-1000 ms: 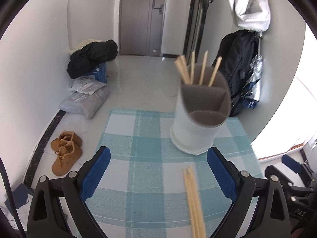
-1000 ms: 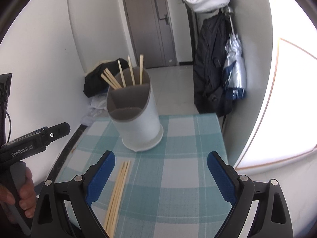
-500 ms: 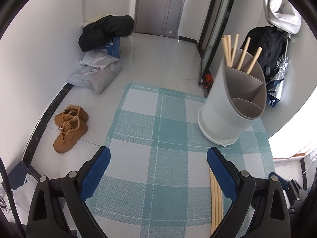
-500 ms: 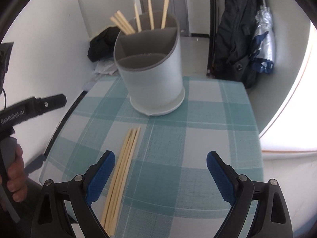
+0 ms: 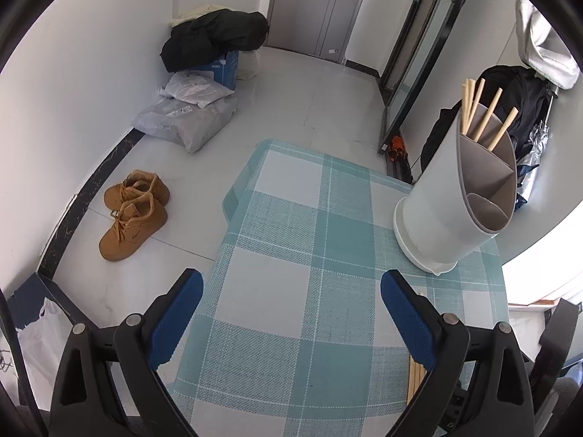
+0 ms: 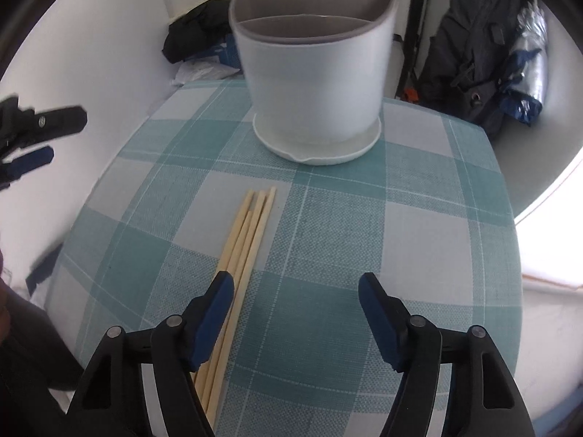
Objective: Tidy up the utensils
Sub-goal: 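Lower the right gripper onto the loose chopsticks and close on one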
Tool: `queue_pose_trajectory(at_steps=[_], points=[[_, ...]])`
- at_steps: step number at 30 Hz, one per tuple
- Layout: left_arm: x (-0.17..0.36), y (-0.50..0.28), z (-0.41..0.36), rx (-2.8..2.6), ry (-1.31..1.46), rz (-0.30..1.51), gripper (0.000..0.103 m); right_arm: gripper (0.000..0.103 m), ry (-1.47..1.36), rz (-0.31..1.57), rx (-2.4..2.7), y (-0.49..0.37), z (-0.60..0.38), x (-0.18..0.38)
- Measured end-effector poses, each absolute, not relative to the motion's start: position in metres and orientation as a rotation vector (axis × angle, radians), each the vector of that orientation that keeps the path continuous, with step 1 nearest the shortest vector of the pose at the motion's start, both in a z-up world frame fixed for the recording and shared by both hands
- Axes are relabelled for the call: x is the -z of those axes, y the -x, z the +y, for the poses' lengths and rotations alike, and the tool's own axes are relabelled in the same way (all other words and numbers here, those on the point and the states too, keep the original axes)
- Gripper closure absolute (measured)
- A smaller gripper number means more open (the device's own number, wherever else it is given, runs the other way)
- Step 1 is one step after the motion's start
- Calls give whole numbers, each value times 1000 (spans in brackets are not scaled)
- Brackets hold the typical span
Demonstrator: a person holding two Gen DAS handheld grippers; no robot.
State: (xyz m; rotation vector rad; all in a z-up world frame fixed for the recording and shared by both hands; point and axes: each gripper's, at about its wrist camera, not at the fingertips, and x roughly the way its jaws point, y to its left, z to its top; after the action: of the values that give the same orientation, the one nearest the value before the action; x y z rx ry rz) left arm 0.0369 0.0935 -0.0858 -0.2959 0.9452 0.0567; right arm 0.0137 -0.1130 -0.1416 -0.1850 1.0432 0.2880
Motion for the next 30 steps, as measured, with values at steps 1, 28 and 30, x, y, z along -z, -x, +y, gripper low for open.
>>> queue_pose_trajectory(at_steps=[1, 28, 30], points=[[86, -37, 95, -60, 301, 947, 7, 34, 206, 1041, -284, -12, -110, 144], [89, -32, 119, -67, 426, 990, 7, 55, 312, 1082, -269, -29, -104, 145], [89, -33, 119, -66, 425, 990, 8, 75, 291, 1096, -295, -36, -102, 146]])
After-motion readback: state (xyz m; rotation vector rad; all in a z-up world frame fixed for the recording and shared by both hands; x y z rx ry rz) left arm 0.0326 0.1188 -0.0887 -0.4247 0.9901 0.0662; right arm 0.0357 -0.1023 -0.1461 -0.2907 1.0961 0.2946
